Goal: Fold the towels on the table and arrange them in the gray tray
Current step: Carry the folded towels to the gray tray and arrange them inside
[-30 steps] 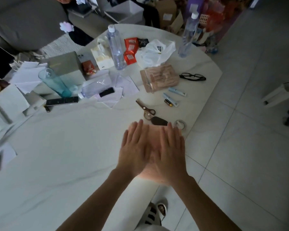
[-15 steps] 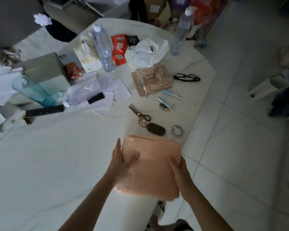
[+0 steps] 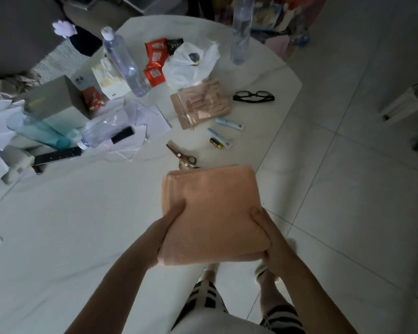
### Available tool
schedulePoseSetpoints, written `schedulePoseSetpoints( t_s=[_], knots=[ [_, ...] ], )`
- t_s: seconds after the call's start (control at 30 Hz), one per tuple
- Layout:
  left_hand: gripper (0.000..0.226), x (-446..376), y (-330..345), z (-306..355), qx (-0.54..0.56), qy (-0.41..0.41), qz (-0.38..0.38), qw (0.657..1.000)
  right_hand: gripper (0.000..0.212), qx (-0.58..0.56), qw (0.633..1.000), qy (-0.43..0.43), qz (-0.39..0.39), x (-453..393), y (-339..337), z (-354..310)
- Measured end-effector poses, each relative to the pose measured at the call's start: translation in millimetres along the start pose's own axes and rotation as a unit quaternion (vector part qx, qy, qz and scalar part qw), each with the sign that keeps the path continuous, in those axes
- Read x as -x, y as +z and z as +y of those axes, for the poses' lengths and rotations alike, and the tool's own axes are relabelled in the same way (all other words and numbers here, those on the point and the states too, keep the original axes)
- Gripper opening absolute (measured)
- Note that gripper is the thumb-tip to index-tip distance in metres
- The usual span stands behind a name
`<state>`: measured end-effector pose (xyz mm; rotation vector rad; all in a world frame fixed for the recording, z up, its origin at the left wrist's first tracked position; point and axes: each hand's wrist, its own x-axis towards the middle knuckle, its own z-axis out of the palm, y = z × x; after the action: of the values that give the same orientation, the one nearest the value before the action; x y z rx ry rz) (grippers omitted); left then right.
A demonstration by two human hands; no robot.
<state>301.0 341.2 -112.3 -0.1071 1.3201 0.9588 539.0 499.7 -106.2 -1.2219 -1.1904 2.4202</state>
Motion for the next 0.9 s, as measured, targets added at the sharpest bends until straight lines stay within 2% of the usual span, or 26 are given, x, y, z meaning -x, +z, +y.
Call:
schedulePoseSetpoints(
  t_s=[0.13,0.27,0.33,0.47,0.6,0.63,0.7,0.77,0.9],
  knots=[
    [0.068,-18,117,41,-0.032,0.067,0.012,0.997,0.072,-0.011,0.998,-0.066,0.016,15,-85,-68],
    [0.072,-52,239,78,-0.053,0.119,-0.055,0.99,0.051,-0.026,0.993,-0.097,0.064,38,-184,-139],
    [0.073,-67,291,96,-0.061,0.126,-0.088,0.986,0.057,-0.039,0.991,-0.092,0.093,46,-229,-170],
    [0.071,-104,376,138,-0.075,0.16,-0.097,0.979,0.059,-0.05,0.99,-0.085,0.101,43,-299,-236],
    [0.038,-159,443,193,-0.092,0.213,-0.109,0.967,0.053,-0.057,0.991,-0.061,0.104,3,-365,-304],
    [0.04,-174,456,207,-0.093,0.226,-0.1,0.964,0.048,-0.062,0.99,-0.055,0.113,-12,-379,-322],
    [0.062,-208,483,238,-0.084,0.223,-0.077,0.968,0.031,-0.065,0.985,-0.04,0.153,-46,-403,-360],
    [0.079,-238,506,272,-0.074,0.208,-0.074,0.973,0.024,-0.064,0.978,-0.018,0.198,-82,-421,-396],
    [0.08,-285,534,347,-0.046,0.202,-0.047,0.977,0.022,-0.037,0.976,0.0,0.213,-149,-443,-472]
  ],
)
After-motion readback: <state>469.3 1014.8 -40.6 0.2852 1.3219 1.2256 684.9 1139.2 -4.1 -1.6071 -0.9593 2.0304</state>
